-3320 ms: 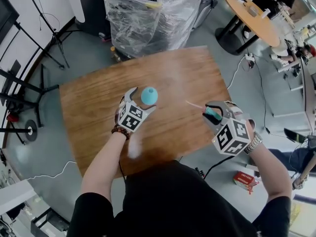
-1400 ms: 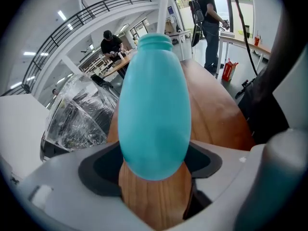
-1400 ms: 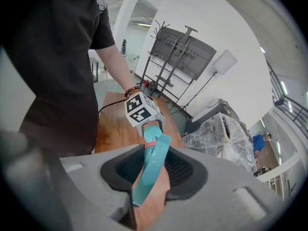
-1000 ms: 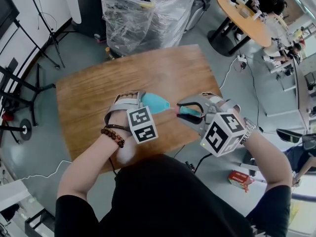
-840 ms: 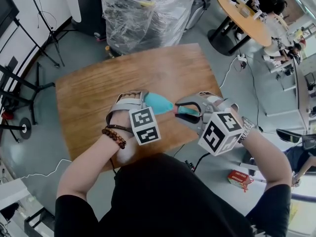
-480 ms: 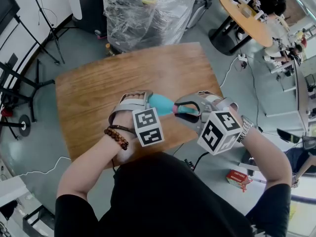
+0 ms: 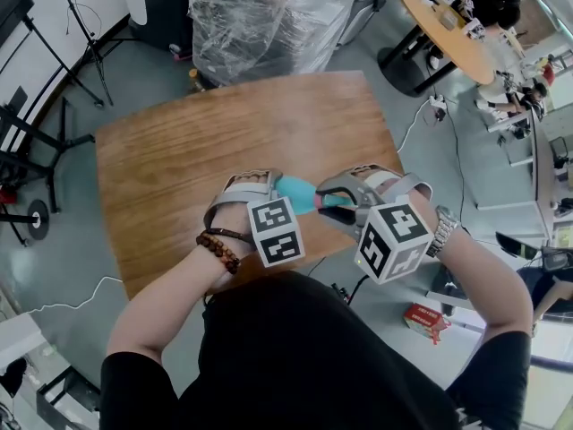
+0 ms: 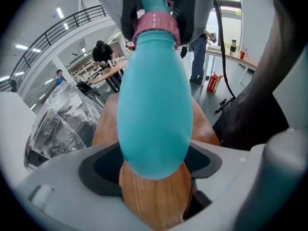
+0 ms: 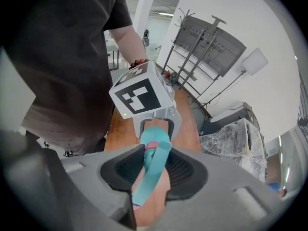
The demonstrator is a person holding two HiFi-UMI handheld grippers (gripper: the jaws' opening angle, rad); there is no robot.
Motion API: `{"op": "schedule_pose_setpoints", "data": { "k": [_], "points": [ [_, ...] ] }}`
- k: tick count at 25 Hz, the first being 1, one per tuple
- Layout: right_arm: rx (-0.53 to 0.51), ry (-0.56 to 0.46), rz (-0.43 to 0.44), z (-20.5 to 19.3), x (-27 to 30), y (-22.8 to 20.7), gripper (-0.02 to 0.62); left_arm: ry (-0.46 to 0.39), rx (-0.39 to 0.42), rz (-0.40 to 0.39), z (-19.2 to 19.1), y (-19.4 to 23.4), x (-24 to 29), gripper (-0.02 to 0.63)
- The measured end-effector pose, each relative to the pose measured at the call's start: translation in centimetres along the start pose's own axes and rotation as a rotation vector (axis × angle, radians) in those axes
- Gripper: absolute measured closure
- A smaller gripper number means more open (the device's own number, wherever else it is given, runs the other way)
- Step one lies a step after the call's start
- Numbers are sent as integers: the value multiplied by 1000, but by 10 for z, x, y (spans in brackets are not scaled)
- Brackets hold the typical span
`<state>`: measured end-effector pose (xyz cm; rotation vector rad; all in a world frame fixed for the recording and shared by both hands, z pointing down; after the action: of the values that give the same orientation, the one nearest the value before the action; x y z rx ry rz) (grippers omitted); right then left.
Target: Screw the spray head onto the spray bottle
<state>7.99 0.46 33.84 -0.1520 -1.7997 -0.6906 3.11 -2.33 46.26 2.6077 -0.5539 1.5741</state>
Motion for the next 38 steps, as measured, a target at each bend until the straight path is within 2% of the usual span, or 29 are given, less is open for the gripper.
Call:
{"op": "schedule_pose_setpoints", "data": {
  "k": [6, 10, 12, 15, 18, 21, 28, 30, 32, 35, 38],
  "points": [
    [-294, 152, 27, 7, 11, 12, 472, 39, -17, -70, -6, -10, 5, 192],
    [-397, 203, 21, 11, 15, 14, 472, 38, -45, -134, -9, -13, 7, 192],
    [-381, 188, 18, 12, 14, 11, 472, 2, -70, -171, -8, -14, 6, 192],
    [-301, 127, 17, 14, 8, 4, 471, -97, -99, -220, -4, -16, 3, 192],
    [-236, 73, 20, 16, 0, 0, 462, -192, -96, -233, 0, -17, 2, 192],
    [-182, 39, 21, 18, -6, -2, 426, -240, -93, -233, 3, -16, 1, 192],
    [-44, -6, 27, 10, -22, -5, 426, -245, -98, -238, 3, -15, -1, 192],
    [-24, -11, 21, 7, -24, -5, 460, -243, -100, -238, 3, -14, -2, 192],
    [-18, -14, 11, 5, -25, -5, 504, -239, -101, -236, 2, -13, -2, 192],
    [-21, -11, 9, 6, -26, -5, 511, -210, -93, -222, -1, -13, 1, 192],
    [-73, 39, 8, 6, -26, -5, 511, -166, -86, -204, -3, -12, 3, 192]
  ]
}}
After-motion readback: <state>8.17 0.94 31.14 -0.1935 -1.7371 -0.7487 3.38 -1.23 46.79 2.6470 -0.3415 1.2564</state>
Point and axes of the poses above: the fingertips, and each gripper's own axes: x forward along the fingers, y to its left, z out of its top, the point moved 5 cm from there along -x, backward along the fingers, and after that the axes turned 14 degrees about -x, right-handed, at the moved point
